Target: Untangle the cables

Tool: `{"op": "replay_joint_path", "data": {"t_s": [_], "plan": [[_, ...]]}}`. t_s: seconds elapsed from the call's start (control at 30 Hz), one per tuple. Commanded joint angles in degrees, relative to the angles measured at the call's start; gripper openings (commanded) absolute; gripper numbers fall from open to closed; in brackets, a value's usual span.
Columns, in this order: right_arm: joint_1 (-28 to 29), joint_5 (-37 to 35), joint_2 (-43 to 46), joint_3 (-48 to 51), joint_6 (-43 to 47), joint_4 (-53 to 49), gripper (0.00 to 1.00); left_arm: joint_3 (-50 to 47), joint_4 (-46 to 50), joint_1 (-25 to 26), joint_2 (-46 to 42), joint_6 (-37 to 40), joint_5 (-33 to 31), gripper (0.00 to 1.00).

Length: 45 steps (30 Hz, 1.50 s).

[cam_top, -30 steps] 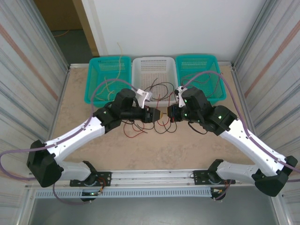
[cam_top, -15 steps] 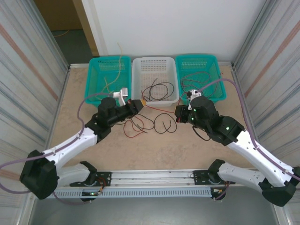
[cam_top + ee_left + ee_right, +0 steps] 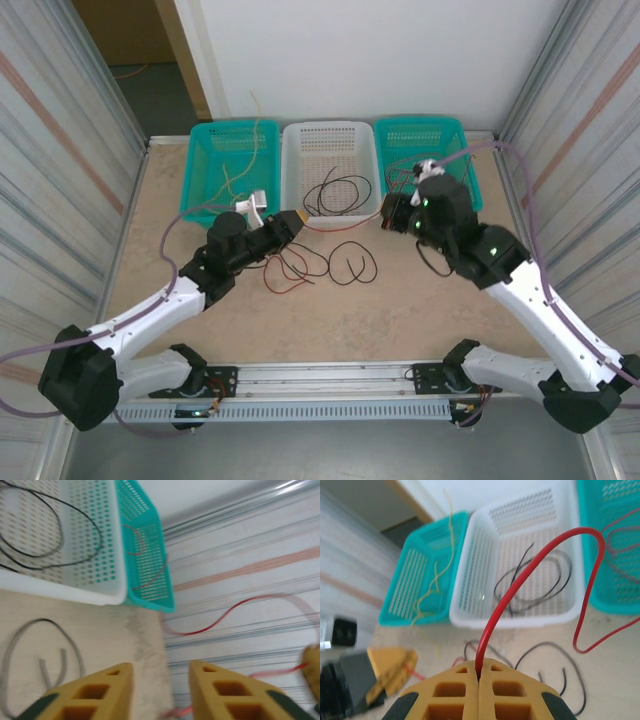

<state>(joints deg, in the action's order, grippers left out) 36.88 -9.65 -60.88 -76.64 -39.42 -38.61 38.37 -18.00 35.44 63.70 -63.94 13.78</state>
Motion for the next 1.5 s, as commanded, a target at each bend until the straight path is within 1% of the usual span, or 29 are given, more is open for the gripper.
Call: {"op": "replay_joint_path", "data": {"t_s": [0.0,0.1,0.23,0.27,0.33,0.4,0.53,0.7,0.73,0.9,0.93,0.97,1.0,1.07,1.13,1.23,1.37,1.47], "plan": [[-7.12,6.77,-5.05,-9.25,5.67,-6.89,0.00,3.61,12.31,-0.31,-2.47,8.06,-0.71,0.44],[-12.93,11.36,-11.62,-17.48,9.86,-10.98,0.00,8.50,24.01,-0.35,-2.89,15.24,-2.49,0.51],[-19.29,14.82,-22.07,-28.13,14.67,-16.28,0.00,13.49,33.85,-0.32,-2.31,23.81,-3.98,0.59],[-20.49,14.82,-25.07,-31.37,16.00,-17.83,0.00,14.63,36.04,-0.40,-2.07,25.70,-4.58,0.59],[-21.61,12.05,-29.78,-36.65,18.28,-19.68,0.00,16.43,39.55,-0.49,-1.58,28.35,-6.03,0.59],[-22.66,9.35,-34.27,-40.33,19.92,-20.79,0.00,17.47,41.80,-0.80,-1.26,30.31,-6.75,0.59],[-24.93,7.06,-40.26,-44.41,21.11,-20.98,0.00,17.97,43.39,-1.32,-1.30,32.78,-7.01,0.59],[-27.87,7.40,-46.76,-48.24,21.06,-20.89,0.01,18.06,44.05,-1.36,-0.54,34.65,-7.02,0.59],[-28.43,7.45,-47.90,-48.77,20.76,-20.79,0.03,18.06,44.07,-1.34,-0.27,34.83,-6.90,0.59],[-31.34,6.77,-55.32,-53.96,18.78,-23.07,0.20,18.32,43.71,-1.34,1.83,34.96,-5.63,0.59],[-31.77,7.02,-56.48,-54.80,18.61,-23.62,0.26,18.32,43.66,-1.37,2.10,35.02,-5.36,0.59],[-32.17,7.57,-57.76,-55.74,18.47,-24.30,0.37,18.24,43.59,-1.34,2.41,35.07,-5.08,0.59],[-32.52,7.63,-58.69,-56.79,18.26,-25.42,0.43,18.23,43.63,-1.36,2.62,35.16,-4.91,0.60],[-32.53,7.52,-59.69,-57.42,18.20,-26.87,0.46,18.14,43.75,-1.34,2.84,35.41,-4.66,0.61],[-32.09,7.89,-58.52,-55.56,18.41,-26.78,0.48,17.93,43.93,-1.34,3.02,35.61,-4.62,0.63],[-30.10,6.42,-53.52,-48.96,19.00,-23.52,0.49,17.95,44.44,-1.35,3.63,36.24,-4.86,0.64],[-25.81,4.51,-45.52,-39.40,19.64,-20.32,0.54,19.02,46.12,-1.43,5.18,37.00,-4.80,0.63],[-22.54,4.05,-41.55,-34.18,18.59,-20.03,0.56,19.02,45.91,-1.51,5.29,37.00,-4.72,0.63]]}}
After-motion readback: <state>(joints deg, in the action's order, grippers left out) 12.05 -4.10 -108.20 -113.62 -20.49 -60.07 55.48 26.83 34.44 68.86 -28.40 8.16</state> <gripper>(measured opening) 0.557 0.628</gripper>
